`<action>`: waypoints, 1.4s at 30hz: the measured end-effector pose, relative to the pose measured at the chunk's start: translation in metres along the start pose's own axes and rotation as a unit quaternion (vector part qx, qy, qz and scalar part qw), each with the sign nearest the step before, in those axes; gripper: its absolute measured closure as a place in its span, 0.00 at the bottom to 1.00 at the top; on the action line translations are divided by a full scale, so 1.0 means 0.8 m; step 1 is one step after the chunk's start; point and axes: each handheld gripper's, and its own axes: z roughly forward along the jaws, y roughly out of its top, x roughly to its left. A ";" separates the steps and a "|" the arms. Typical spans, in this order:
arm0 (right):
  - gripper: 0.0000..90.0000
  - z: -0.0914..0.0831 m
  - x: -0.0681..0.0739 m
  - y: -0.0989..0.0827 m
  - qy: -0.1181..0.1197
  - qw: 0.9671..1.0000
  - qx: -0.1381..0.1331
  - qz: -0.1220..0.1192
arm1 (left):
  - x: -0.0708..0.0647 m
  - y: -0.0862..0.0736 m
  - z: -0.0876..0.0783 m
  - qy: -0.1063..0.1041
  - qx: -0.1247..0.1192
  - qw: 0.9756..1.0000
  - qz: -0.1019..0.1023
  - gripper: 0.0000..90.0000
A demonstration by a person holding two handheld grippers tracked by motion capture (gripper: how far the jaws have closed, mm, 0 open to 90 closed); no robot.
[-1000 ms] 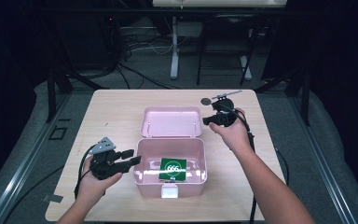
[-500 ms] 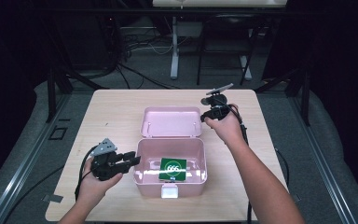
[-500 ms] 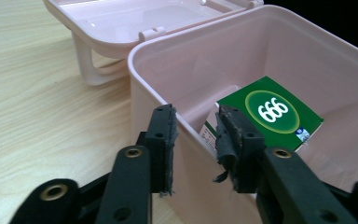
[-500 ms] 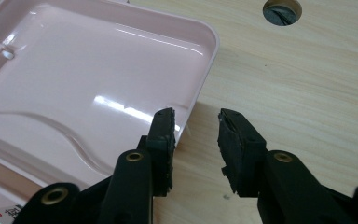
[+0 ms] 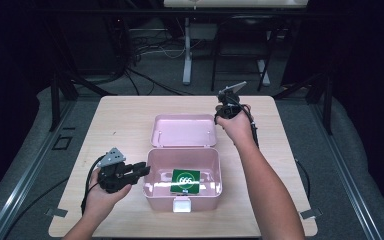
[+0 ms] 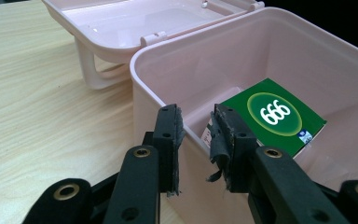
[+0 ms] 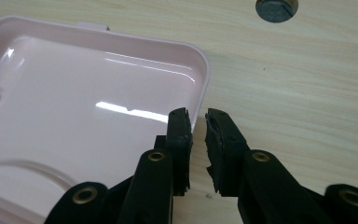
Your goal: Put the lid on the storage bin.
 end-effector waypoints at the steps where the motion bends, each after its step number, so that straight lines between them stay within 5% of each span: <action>1: 0.88 0.003 0.000 0.002 -0.006 1.000 0.003 0.001 | 0.000 0.000 0.000 -0.001 -0.001 1.000 0.000 0.79; 23: 0.91 0.046 -0.002 0.007 -0.006 0.998 0.045 0.033 | -0.001 -0.002 0.000 0.003 -0.007 1.000 0.001 0.79; 33: 0.95 0.036 0.004 0.008 -0.009 0.998 0.028 0.049 | -0.002 -0.002 0.000 0.005 -0.005 1.000 0.002 0.79; 42: 0.96 0.019 0.008 0.011 -0.016 0.999 0.010 0.039 | -0.002 -0.001 0.001 0.005 -0.005 1.000 0.003 0.79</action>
